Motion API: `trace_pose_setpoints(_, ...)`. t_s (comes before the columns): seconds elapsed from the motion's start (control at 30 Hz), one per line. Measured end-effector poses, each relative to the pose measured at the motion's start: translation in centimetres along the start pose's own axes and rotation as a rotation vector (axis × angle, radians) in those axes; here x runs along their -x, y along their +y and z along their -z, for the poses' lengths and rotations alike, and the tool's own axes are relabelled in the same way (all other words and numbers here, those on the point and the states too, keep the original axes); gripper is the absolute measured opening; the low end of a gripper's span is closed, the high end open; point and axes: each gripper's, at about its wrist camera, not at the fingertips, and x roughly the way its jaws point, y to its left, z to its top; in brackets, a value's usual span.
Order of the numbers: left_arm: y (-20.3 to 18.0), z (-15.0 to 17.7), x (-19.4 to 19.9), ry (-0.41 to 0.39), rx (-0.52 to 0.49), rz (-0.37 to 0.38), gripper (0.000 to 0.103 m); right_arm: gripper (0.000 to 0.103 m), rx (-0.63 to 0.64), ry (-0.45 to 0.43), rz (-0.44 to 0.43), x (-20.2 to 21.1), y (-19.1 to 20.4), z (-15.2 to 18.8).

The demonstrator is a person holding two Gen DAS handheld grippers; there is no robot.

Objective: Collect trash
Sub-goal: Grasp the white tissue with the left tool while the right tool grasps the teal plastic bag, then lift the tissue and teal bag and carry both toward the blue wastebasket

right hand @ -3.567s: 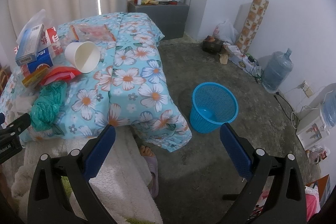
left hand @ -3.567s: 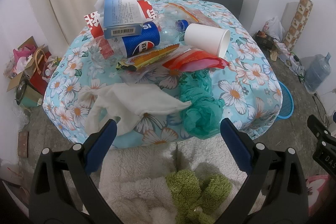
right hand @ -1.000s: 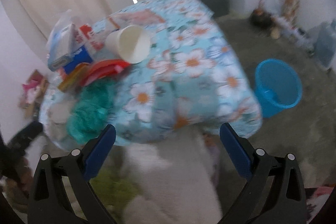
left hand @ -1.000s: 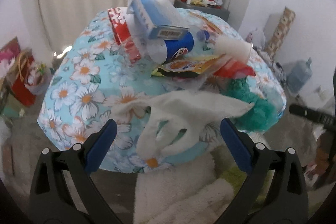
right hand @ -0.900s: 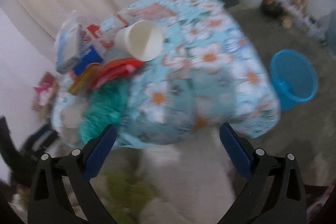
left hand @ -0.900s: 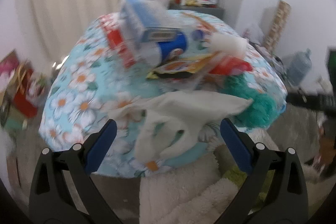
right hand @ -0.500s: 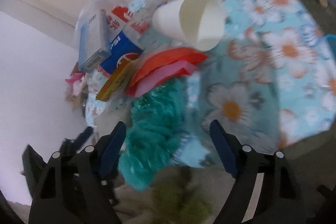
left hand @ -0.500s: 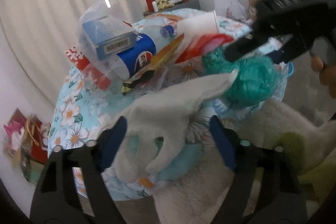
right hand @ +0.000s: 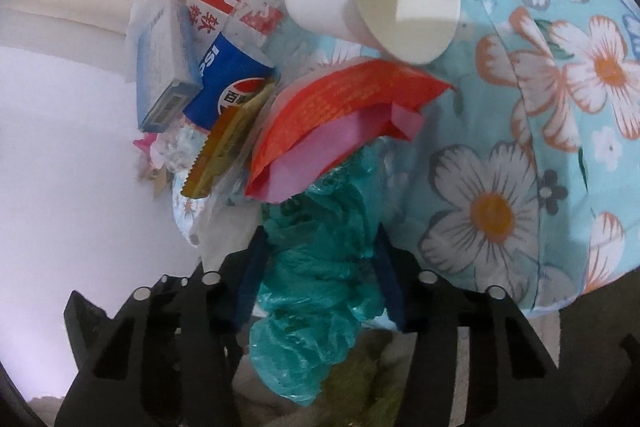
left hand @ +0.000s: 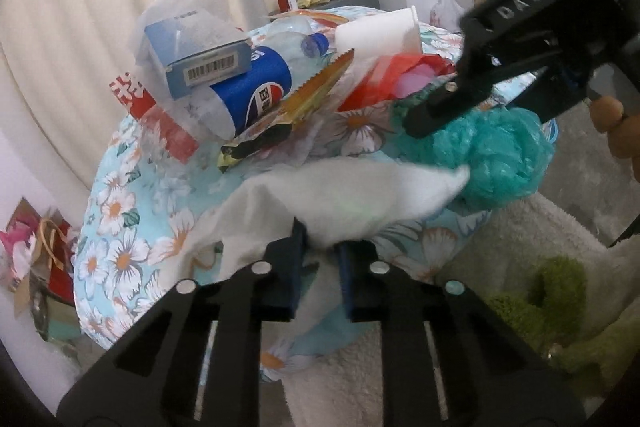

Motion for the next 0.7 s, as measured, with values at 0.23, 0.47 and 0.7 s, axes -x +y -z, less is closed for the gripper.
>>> trace_pose_setpoints(0.23, 1.1, 0.1, 1.2, -0.003, 0.072, 0.051, 0.008, 0.045, -0.062, 0.039, -0.074, 1.3, -1.4, 1.4)
trace_pose_setpoints(0.47, 1.5, 0.6, 3.3, -0.006, 0.123, 0.075, 0.008, 0.045, -0.108, 0.035, -0.114, 3.4, -2.9, 3.6)
trace_pose_setpoints(0.7, 2.0, 0.7, 5.5, -0.021, 0.174, 0.102, 0.007, 0.045, -0.138, 0.022, -0.155, 4.5, -3.9, 5.8)
